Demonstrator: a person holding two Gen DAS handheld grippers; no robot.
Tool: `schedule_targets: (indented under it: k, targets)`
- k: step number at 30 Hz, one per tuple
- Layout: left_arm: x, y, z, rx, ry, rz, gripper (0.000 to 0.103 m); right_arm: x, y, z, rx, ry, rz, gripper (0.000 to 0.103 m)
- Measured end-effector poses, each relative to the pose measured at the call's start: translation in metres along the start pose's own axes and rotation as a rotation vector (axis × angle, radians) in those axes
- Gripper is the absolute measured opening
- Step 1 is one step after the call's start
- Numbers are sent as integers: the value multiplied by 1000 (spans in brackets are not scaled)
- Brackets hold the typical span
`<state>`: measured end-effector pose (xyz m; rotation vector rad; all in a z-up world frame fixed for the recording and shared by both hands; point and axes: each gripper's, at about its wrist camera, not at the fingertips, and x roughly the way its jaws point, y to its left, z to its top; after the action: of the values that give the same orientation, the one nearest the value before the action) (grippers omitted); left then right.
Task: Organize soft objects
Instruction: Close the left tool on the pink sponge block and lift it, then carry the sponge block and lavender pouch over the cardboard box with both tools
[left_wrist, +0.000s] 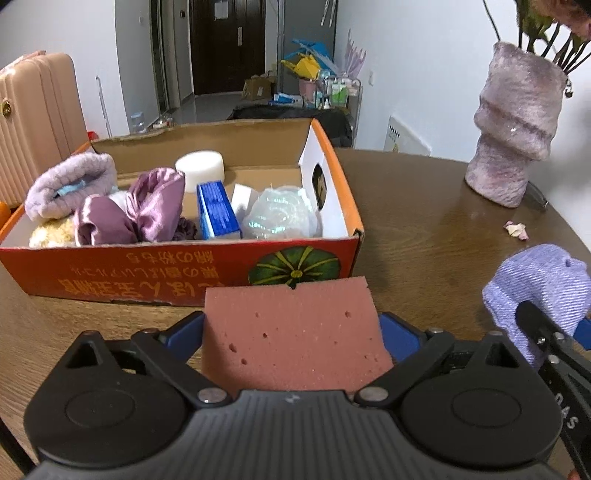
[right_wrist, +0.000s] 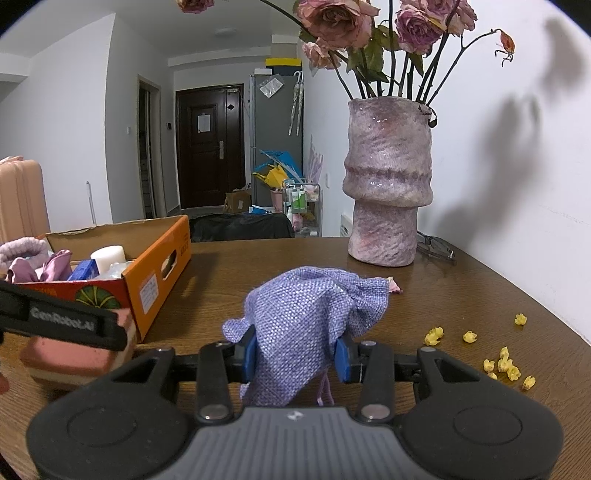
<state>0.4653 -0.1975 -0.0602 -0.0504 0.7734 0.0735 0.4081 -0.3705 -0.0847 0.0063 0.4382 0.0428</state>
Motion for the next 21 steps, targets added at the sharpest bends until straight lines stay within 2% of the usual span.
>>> schedule_targets:
  k: [12,21]
  targets:
    - [-40,25,2,-30,-81,-30,100,-16,12,2,-7,-70,25,40]
    - [-61,62,5,-74,-124,-28,100,-28,44,2,-6,-99,59,40]
